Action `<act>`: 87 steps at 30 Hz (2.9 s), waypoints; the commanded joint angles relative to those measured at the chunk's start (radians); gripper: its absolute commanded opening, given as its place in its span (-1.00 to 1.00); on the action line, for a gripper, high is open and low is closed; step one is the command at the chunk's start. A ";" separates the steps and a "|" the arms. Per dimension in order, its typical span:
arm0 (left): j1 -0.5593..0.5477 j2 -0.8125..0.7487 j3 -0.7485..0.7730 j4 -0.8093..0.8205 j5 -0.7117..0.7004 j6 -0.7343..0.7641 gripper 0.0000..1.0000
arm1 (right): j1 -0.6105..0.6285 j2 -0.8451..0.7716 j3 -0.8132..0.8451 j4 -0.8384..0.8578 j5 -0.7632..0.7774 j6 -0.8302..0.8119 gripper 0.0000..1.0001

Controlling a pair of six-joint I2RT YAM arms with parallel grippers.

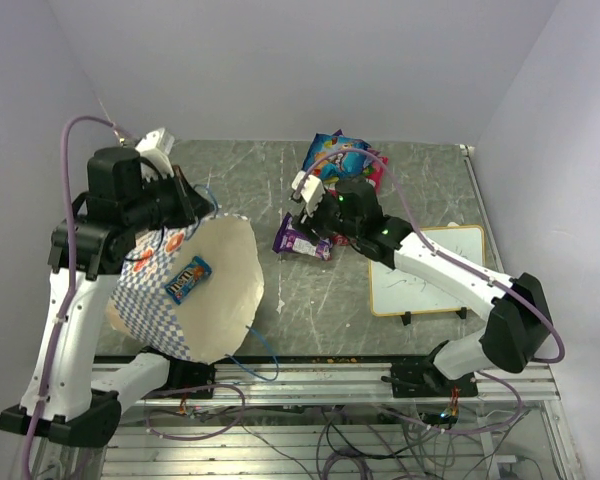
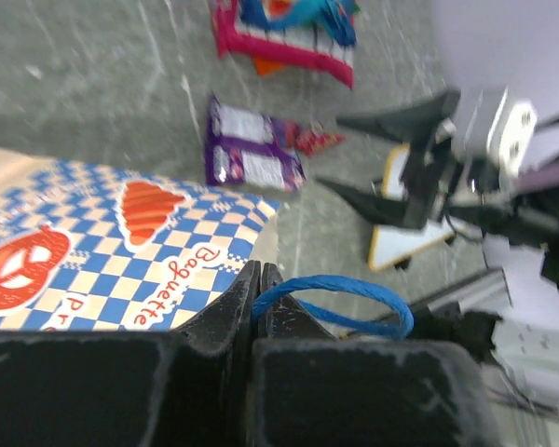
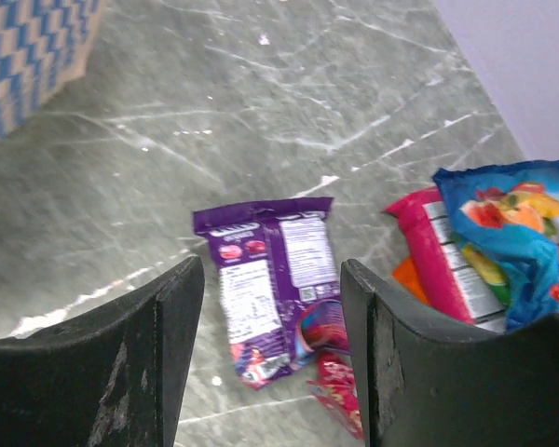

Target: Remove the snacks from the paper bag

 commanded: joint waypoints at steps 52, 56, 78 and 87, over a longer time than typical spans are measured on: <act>-0.034 -0.117 -0.136 0.043 0.114 0.039 -0.86 | 0.392 0.310 -0.165 0.518 0.067 -0.536 0.23; -0.034 -0.107 -0.119 0.051 0.116 0.030 -0.86 | 0.395 0.409 -0.079 0.527 0.065 -0.561 0.23; -0.034 -0.076 -0.073 -0.041 0.113 0.100 -0.86 | 0.409 0.796 0.246 0.643 0.277 -0.370 0.28; -0.034 -0.080 -0.108 -0.040 0.151 0.050 -0.86 | 0.390 0.900 0.327 0.704 0.326 -0.289 0.42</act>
